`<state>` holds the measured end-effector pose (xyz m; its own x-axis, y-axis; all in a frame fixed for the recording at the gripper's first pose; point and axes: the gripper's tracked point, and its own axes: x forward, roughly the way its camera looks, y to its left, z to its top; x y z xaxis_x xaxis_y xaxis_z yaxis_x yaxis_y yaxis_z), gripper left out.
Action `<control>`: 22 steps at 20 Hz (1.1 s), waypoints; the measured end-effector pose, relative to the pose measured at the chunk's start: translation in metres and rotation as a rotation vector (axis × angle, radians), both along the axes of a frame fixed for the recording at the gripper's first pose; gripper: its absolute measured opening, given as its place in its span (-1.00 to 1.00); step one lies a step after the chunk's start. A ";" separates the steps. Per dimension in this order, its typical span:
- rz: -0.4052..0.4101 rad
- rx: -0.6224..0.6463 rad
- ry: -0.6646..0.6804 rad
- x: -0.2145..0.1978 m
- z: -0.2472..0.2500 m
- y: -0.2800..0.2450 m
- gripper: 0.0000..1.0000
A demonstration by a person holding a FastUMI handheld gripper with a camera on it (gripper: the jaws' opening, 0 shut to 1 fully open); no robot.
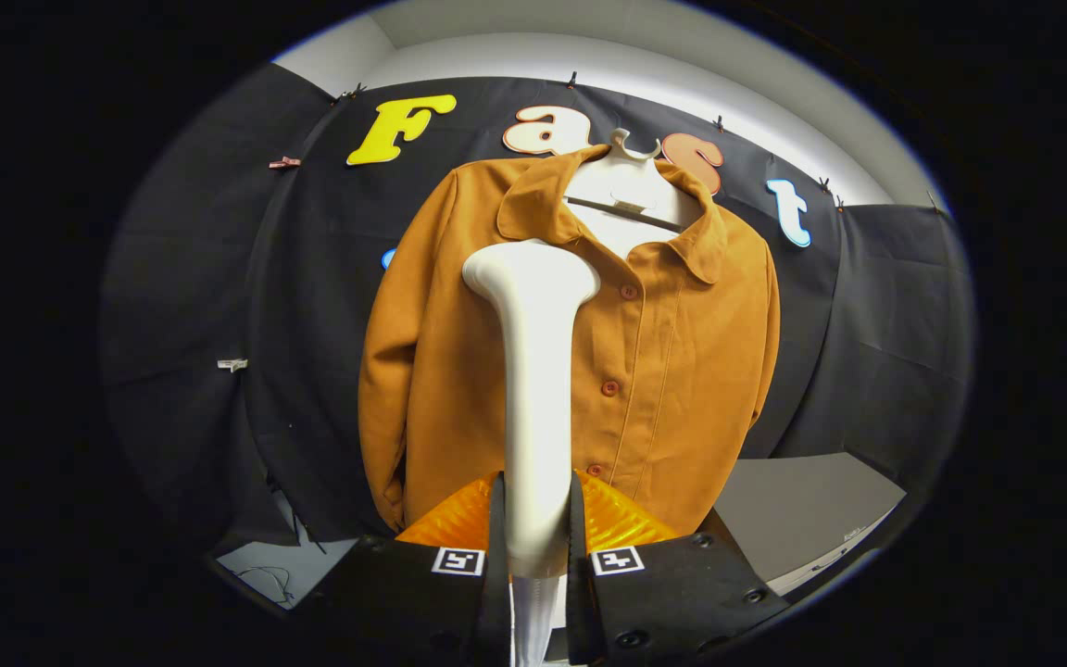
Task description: Iron the clothes twice with a garment steamer, once on the left side and once on the right side.
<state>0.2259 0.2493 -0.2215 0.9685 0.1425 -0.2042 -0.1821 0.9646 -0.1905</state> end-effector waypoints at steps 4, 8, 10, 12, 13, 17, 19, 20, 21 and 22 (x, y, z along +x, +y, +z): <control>-0.002 -0.010 0.031 0.010 -0.018 0.000 -0.46; -0.004 -0.011 0.080 0.015 -0.044 -0.002 -0.46; -0.008 -0.012 0.109 0.013 -0.059 -0.003 -0.46; -0.012 -0.014 0.133 0.016 -0.070 -0.005 -0.45; -0.013 -0.017 0.142 0.015 -0.076 -0.006 -0.46; -0.016 -0.026 0.185 0.005 -0.105 -0.012 -0.45; -0.019 -0.030 0.209 0.001 -0.119 -0.015 -0.46; -0.020 -0.034 0.221 -0.002 -0.126 -0.017 -0.46; -0.021 -0.036 0.235 -0.005 -0.133 -0.019 -0.46; -0.023 -0.036 0.249 -0.008 -0.140 -0.021 -0.46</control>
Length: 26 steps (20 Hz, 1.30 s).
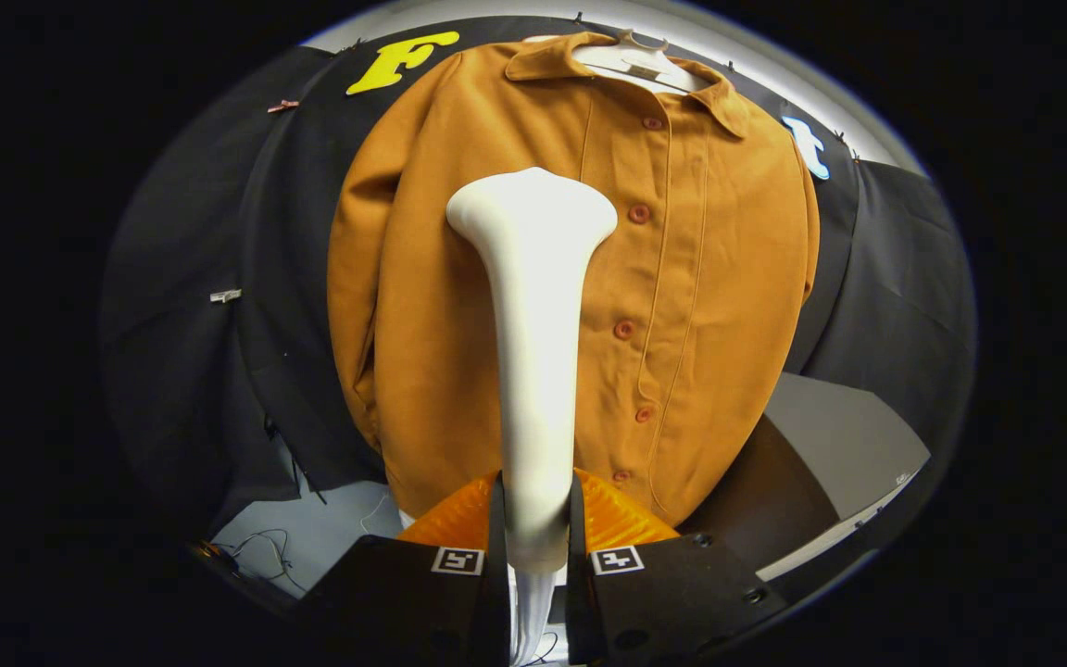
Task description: Iron the clothes twice with a garment steamer, once on the left side and once on the right side.
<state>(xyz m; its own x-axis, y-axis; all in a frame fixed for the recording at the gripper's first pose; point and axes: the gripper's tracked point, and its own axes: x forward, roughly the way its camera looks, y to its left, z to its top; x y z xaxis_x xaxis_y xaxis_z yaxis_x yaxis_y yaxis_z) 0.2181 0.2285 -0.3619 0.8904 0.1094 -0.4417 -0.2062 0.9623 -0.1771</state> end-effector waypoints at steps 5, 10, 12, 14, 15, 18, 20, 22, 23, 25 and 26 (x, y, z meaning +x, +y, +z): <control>-0.005 -0.009 0.069 -0.013 -0.032 -0.007 -0.46; -0.005 -0.012 0.123 -0.031 -0.051 -0.015 -0.46; -0.002 -0.009 0.134 -0.041 -0.052 -0.018 -0.45; 0.007 0.001 0.124 -0.049 -0.050 -0.020 -0.46; 0.011 0.003 0.115 -0.053 -0.047 -0.021 -0.45; 0.016 0.015 0.098 -0.065 -0.035 -0.027 -0.45; 0.011 0.026 0.086 -0.071 -0.027 -0.033 -0.45; 0.008 0.034 0.071 -0.076 -0.020 -0.040 -0.46; 0.008 0.034 0.065 -0.079 -0.017 -0.044 -0.46; 0.003 0.040 0.051 -0.086 -0.007 -0.051 -0.45; 0.000 0.046 0.044 -0.090 -0.001 -0.055 -0.46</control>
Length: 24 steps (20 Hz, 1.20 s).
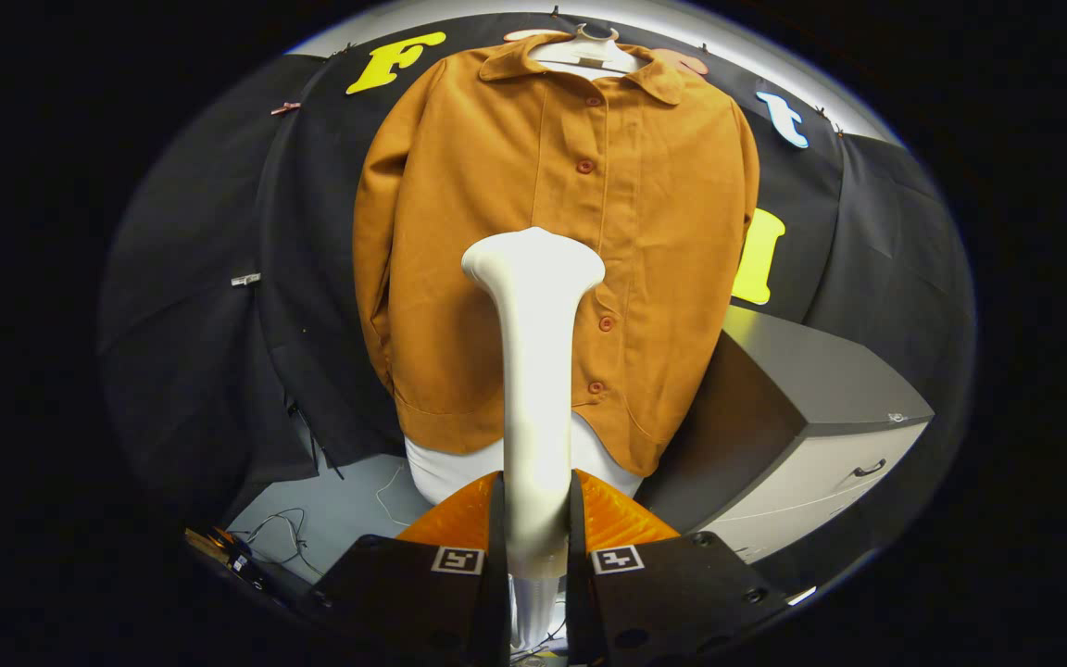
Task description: Iron the clothes twice with a garment steamer, once on the left side and once on the right side.
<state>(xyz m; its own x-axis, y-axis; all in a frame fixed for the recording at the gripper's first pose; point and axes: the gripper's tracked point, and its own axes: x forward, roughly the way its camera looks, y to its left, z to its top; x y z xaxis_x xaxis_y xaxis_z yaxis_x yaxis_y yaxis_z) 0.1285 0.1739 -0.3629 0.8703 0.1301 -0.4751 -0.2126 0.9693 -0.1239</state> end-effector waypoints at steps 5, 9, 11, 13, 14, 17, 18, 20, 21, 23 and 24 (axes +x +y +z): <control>-0.011 0.027 -0.055 -0.016 0.039 -0.017 -0.45; -0.039 0.042 -0.110 -0.027 0.078 -0.036 -0.46; -0.056 0.051 -0.139 -0.033 0.099 -0.045 -0.46; -0.067 0.056 -0.175 -0.038 0.123 -0.053 -0.46; -0.071 0.061 -0.191 -0.041 0.134 -0.057 -0.46; -0.085 0.074 -0.231 -0.048 0.165 -0.068 -0.46; -0.090 0.080 -0.238 -0.050 0.173 -0.071 -0.46; -0.098 0.093 -0.254 -0.052 0.189 -0.078 -0.46; -0.100 0.096 -0.261 -0.052 0.196 -0.081 -0.46; -0.101 0.097 -0.278 -0.054 0.209 -0.089 -0.46; -0.102 0.099 -0.286 -0.055 0.217 -0.093 -0.46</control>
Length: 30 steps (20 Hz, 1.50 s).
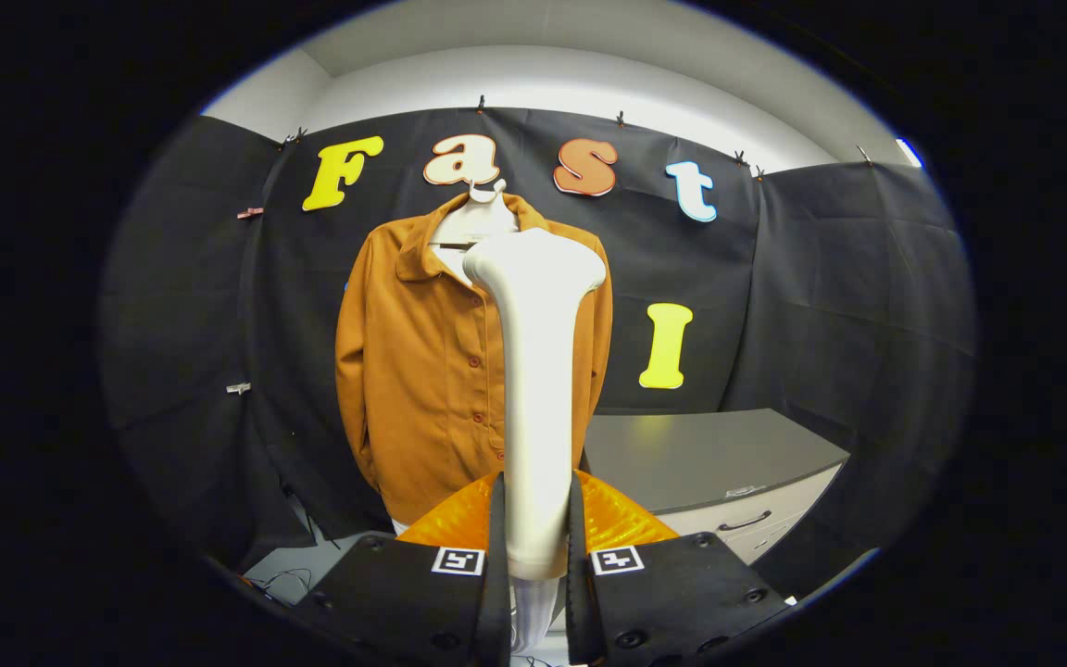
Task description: Iron the clothes twice with a garment steamer, once on the left side and once on the right side.
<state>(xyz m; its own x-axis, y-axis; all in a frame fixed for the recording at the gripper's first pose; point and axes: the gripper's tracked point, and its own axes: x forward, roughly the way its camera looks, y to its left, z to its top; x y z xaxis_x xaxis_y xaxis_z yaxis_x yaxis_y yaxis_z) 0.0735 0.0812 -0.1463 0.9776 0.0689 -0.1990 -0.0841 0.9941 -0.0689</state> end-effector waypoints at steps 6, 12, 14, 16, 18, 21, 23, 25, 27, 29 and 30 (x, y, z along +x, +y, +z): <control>-0.010 0.024 -0.042 -0.001 0.041 -0.026 -0.46; -0.018 0.038 -0.088 -0.005 0.068 -0.050 -0.46; -0.013 0.054 -0.087 -0.007 0.072 -0.056 -0.46; -0.001 0.080 -0.083 -0.009 0.076 -0.057 -0.46; -0.001 0.079 -0.087 -0.010 0.078 -0.065 -0.46; -0.001 0.083 -0.098 -0.009 0.083 -0.068 -0.46; -0.002 0.083 -0.103 -0.010 0.084 -0.071 -0.46; -0.012 0.073 -0.110 -0.011 0.085 -0.076 -0.46; -0.019 0.071 -0.118 -0.010 0.087 -0.082 -0.46; -0.021 0.073 -0.124 -0.010 0.090 -0.082 -0.46; -0.023 0.075 -0.126 -0.010 0.090 -0.082 -0.46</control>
